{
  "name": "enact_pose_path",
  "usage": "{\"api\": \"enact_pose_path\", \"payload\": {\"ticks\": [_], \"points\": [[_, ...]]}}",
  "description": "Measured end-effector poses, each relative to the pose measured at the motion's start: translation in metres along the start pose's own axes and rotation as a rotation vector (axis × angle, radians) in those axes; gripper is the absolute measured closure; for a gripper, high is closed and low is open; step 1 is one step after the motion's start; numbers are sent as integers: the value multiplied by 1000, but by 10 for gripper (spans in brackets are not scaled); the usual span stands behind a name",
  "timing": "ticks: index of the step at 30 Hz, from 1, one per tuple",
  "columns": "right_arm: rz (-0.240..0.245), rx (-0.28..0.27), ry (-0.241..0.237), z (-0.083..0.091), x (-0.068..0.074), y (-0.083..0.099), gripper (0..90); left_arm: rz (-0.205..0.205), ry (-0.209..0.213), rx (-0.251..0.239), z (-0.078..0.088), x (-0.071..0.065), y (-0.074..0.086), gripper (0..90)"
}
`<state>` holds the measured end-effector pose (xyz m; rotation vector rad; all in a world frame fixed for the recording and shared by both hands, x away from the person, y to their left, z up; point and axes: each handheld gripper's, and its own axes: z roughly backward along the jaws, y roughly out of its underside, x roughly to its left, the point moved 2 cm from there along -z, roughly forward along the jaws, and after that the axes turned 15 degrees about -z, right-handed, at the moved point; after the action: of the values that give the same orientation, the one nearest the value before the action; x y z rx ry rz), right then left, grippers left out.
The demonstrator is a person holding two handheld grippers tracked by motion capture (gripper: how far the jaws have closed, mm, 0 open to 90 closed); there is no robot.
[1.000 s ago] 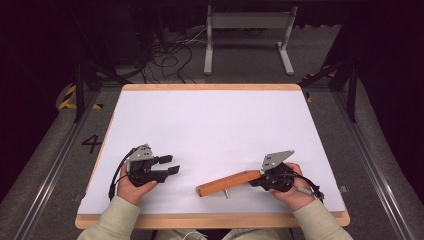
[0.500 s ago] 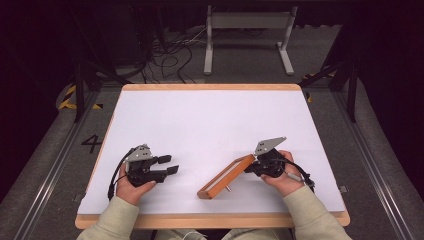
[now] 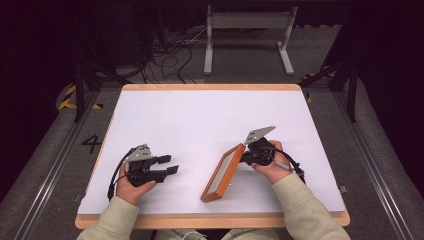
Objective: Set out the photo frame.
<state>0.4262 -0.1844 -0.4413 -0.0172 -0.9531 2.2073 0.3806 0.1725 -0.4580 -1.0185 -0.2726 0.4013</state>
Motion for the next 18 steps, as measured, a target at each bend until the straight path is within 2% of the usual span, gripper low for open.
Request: {"api": "enact_pose_path", "payload": {"ticks": [9,18], "points": [[1,2,-9,-14,1,-13,900,1,-1,3,0,1,1,465],[-16,-12,-42,-24,2,-21,900,4,4,2,-1,1,1,465]]}}
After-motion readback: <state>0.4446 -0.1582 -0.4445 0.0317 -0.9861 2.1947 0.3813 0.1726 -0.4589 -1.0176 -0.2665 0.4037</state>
